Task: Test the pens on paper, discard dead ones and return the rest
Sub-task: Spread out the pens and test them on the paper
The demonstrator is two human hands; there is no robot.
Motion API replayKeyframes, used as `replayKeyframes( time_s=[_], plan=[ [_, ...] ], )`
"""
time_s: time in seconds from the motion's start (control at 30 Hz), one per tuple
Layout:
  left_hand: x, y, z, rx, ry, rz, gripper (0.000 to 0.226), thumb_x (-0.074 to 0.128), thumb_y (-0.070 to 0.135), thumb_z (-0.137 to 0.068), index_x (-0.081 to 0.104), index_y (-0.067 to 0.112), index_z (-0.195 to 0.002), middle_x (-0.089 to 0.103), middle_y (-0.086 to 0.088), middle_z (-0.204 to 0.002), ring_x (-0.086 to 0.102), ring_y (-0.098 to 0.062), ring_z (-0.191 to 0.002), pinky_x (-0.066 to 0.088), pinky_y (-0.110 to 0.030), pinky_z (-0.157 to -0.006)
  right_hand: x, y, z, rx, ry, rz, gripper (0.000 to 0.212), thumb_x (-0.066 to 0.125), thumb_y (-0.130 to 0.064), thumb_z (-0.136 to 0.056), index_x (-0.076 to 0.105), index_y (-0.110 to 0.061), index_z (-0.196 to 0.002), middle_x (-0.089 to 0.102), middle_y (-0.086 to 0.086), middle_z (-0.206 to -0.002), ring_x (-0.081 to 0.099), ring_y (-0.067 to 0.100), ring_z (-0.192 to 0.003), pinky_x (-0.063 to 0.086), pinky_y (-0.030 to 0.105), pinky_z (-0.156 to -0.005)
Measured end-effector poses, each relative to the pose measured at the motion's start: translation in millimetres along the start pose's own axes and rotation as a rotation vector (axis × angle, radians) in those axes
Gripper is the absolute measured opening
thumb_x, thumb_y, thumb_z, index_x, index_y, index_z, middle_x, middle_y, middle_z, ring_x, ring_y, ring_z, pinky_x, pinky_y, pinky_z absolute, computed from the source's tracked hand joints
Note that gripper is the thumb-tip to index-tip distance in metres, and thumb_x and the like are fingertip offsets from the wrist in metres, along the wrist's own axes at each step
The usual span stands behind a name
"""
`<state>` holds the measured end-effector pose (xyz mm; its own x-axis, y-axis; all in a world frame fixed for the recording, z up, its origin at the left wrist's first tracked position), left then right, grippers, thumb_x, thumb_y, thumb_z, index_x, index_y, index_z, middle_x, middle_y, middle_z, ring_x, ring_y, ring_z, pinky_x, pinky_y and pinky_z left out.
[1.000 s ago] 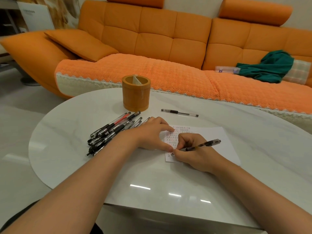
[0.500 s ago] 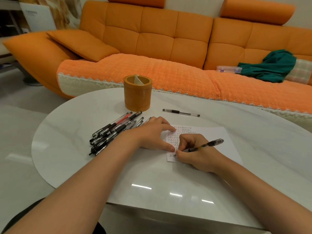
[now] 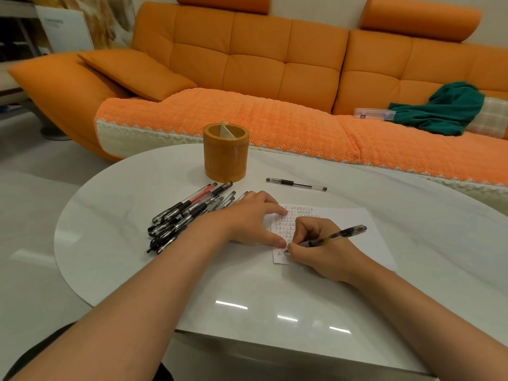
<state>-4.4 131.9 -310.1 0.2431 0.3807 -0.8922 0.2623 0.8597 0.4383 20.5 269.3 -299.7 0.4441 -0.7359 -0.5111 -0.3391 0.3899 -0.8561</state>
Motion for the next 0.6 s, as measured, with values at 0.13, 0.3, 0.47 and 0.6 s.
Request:
replayKeyframes(
  time_s=[0.13, 0.3, 0.47, 0.6],
  plan=[
    [0.0, 0.4, 0.3, 0.003, 0.001, 0.006, 0.077, 0.072, 0.062, -0.080, 0.041, 0.041, -0.148, 0.030, 0.013, -0.149, 0.021, -0.012, -0.140, 0.029, -0.041, -0.115, 1.9, -2.9, 0.4, -0.016, -0.026, 0.029, 0.022, 0.071, -0.003, -0.083, 0.054, 0.003, -0.070, 0.058, 0.017, -0.061, 0.050, 0.015, -0.051, 0.042, 0.026, -0.050],
    [0.6, 0.0, -0.2, 0.002, 0.001, 0.011, 0.078, 0.072, 0.061, -0.080, 0.040, 0.041, -0.148, 0.030, 0.013, -0.148, 0.021, -0.011, -0.140, 0.029, -0.039, -0.114, 2.0, -2.3, 1.9, 0.000, -0.041, -0.001, 0.022, 0.070, -0.001, -0.084, 0.054, 0.002, -0.069, 0.056, 0.009, -0.056, 0.049, 0.012, -0.047, 0.041, 0.023, -0.047],
    [0.6, 0.5, -0.4, 0.006, -0.002, 0.013, 0.076, 0.072, 0.060, -0.080, 0.041, 0.041, -0.148, 0.030, 0.013, -0.148, 0.020, -0.011, -0.140, 0.029, -0.039, -0.115, 2.0, -2.7, 2.0, -0.006, -0.033, 0.008, 0.022, 0.070, -0.002, -0.084, 0.054, 0.004, -0.071, 0.057, 0.006, -0.057, 0.050, 0.012, -0.048, 0.041, 0.024, -0.048],
    [0.6, -0.3, -0.9, 0.003, 0.000, 0.015, 0.077, 0.072, 0.061, -0.080, 0.041, 0.041, -0.148, 0.030, 0.014, -0.147, 0.020, -0.010, -0.139, 0.029, -0.038, -0.114, 1.9, -2.2, 1.1, -0.011, -0.030, -0.020, 0.024, 0.071, -0.004, -0.084, 0.053, 0.004, -0.070, 0.056, 0.004, -0.055, 0.049, 0.013, -0.047, 0.040, 0.024, -0.048]
  ],
)
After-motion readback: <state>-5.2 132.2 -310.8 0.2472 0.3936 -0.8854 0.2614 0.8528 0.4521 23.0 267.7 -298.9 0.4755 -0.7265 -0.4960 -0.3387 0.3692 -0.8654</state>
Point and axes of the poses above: each hand's wrist, its own z-axis away from the middle knuckle, its own x-axis out of the palm, y = z × x, the point moved 8 cm from there along -z, towards the middle knuckle
